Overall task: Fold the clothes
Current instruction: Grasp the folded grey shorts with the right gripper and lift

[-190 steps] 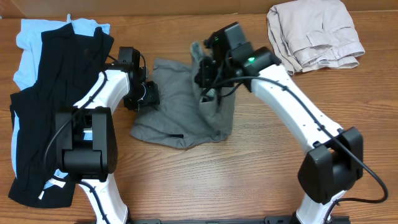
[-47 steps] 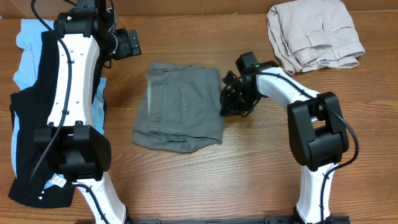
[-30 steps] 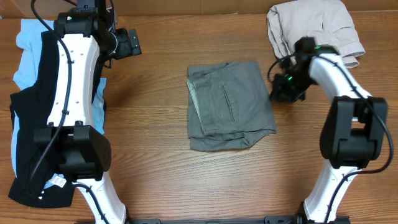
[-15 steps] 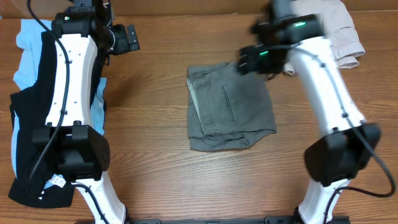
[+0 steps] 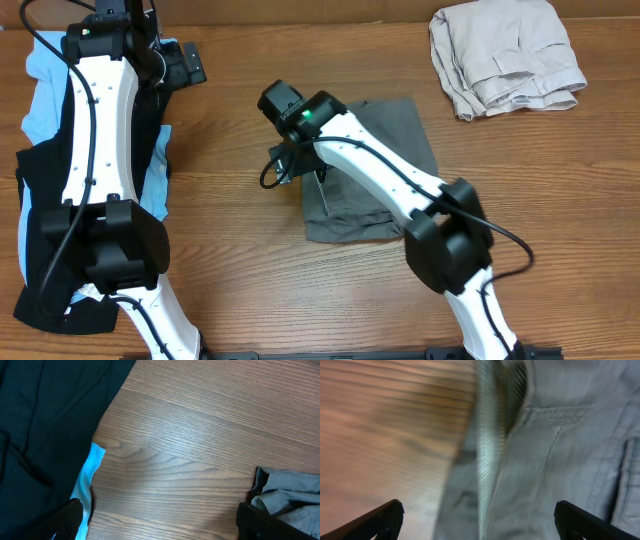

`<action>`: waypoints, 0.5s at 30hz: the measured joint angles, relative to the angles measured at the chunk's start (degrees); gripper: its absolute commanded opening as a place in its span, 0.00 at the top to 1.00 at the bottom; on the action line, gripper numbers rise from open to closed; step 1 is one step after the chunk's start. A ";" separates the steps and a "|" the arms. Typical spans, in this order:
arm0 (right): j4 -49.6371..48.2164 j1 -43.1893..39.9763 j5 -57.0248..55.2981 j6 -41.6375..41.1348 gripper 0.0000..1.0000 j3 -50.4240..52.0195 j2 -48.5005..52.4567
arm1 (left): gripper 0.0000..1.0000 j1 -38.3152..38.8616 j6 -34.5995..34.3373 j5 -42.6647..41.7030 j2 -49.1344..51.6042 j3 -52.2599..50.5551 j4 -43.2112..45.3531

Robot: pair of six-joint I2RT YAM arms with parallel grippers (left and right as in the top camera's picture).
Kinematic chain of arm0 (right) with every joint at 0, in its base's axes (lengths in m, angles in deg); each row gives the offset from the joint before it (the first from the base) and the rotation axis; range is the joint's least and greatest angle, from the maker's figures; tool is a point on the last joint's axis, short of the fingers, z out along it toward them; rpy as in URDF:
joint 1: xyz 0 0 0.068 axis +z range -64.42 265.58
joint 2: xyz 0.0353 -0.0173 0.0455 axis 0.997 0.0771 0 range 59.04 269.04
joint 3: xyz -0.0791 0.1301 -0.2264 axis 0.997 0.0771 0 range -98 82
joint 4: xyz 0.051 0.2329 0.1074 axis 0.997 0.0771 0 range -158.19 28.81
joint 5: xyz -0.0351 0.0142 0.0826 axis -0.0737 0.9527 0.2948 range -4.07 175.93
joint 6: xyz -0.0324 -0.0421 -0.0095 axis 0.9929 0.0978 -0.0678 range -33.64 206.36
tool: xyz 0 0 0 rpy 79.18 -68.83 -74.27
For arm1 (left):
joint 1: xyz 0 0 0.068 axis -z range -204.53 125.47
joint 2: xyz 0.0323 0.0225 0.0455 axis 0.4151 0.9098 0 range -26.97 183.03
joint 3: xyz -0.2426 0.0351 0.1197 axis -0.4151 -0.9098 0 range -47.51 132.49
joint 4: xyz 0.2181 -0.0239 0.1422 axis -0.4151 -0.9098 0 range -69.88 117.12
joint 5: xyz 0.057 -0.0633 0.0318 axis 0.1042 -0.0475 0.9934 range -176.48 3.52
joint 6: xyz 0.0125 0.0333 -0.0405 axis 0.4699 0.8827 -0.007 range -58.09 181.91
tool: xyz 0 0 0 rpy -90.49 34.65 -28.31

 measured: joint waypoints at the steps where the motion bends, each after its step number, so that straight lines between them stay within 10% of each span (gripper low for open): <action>1: 0.02 -0.20 -0.66 -0.90 0.00 0.04 1.25 | 0.00 0.00 0.00 0.04 0.00 0.00 -0.07; 9: -1.22 -0.81 -3.08 -4.33 0.04 0.35 5.49 | 0.00 0.00 0.00 0.42 0.00 0.00 -1.42; 15: -1.66 -0.81 -4.52 -6.19 0.46 0.15 6.88 | 0.00 0.00 0.00 0.44 0.00 0.00 -2.08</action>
